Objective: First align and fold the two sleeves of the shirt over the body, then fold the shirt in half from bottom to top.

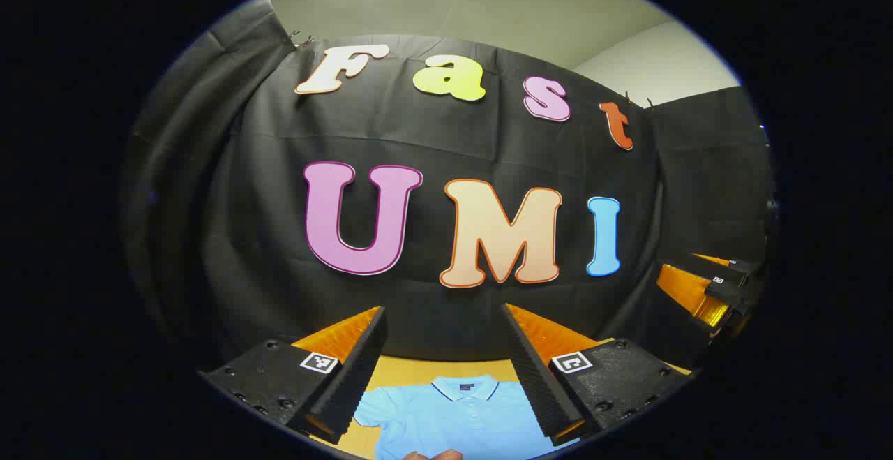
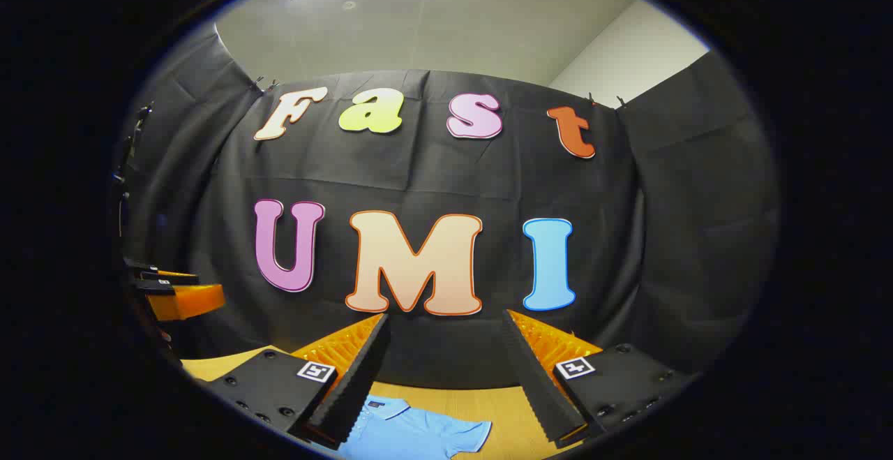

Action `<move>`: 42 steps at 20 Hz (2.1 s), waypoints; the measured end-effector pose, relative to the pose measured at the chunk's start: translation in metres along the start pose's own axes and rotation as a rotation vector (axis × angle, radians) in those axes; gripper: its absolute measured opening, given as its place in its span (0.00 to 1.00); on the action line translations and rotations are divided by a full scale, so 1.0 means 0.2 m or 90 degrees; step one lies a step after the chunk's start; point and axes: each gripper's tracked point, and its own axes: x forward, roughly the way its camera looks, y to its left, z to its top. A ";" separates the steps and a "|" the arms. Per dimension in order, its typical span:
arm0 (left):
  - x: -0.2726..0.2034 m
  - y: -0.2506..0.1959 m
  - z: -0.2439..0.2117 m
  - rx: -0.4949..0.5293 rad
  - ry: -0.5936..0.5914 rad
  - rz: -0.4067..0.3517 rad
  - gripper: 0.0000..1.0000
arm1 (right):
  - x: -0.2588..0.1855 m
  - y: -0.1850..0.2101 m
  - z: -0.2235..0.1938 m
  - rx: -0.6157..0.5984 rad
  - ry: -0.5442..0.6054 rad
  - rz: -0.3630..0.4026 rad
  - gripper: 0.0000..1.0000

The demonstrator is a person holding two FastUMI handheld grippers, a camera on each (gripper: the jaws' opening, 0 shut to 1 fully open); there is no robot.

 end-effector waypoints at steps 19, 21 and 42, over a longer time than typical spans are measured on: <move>-0.02 0.01 0.05 0.003 -0.016 0.007 0.95 | -0.04 0.00 0.09 0.010 -0.025 -0.004 0.98; -0.03 0.02 0.05 0.007 -0.018 0.009 0.95 | -0.04 -0.01 0.07 0.007 -0.023 -0.004 0.98; -0.21 0.33 -0.11 0.064 0.039 0.143 0.95 | 0.49 -0.33 -1.52 -0.022 0.345 -0.035 0.99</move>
